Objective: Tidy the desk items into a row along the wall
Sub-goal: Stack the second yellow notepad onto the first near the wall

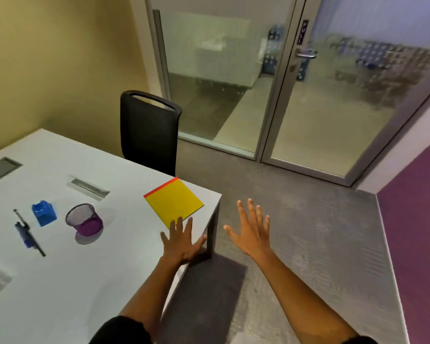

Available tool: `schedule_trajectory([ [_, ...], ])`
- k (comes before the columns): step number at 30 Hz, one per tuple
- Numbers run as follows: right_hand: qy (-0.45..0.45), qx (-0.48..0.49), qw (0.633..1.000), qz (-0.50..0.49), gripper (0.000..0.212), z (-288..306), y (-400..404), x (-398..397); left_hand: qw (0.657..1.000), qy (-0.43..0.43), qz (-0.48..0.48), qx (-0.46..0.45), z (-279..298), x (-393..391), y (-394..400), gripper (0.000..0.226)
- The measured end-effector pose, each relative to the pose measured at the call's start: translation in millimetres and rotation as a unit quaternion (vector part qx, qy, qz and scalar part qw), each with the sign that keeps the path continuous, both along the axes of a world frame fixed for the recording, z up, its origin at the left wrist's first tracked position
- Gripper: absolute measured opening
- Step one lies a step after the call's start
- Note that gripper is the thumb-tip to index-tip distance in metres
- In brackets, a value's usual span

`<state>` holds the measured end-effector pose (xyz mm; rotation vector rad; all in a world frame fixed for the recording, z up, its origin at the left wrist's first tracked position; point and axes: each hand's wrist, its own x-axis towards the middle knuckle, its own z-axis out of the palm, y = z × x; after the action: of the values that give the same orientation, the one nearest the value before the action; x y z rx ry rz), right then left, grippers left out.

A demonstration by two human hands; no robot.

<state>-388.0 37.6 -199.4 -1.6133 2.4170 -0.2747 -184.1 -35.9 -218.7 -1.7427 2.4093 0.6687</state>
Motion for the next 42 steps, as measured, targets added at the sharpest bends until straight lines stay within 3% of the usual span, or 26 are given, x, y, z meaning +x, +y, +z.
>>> schedule_trajectory([
  [9, -0.015, 0.058, 0.987, 0.148, 0.086, -31, -147, 12, 0.992, 0.025, 0.116, 0.040, -26, 20, -85, 0.081],
  [16, -0.013, 0.114, 0.958, 0.263, 0.085, -67, -252, 7, 0.965, 0.040, 0.239, 0.096, -45, 1, -139, 0.080],
  [29, -0.048, 0.215, 0.911, 0.348, 0.081, -120, -332, 12, 0.911, 0.094, 0.362, 0.173, -84, -20, -183, 0.082],
  [33, -0.115, 0.201, 0.924, 0.304, 0.075, -124, -335, 19, 0.902, 0.107, 0.389, 0.153, -89, -27, -186, 0.082],
  [37, -0.243, 0.179, 0.934, 0.189, 0.069, -122, -344, 26, 0.881, 0.144, 0.431, 0.133, -86, -28, -193, 0.093],
  [42, -0.434, 0.182, 0.882, 0.011, 0.066, -113, -355, 24, 0.851, 0.186, 0.481, 0.102, -84, -23, -192, 0.083],
])
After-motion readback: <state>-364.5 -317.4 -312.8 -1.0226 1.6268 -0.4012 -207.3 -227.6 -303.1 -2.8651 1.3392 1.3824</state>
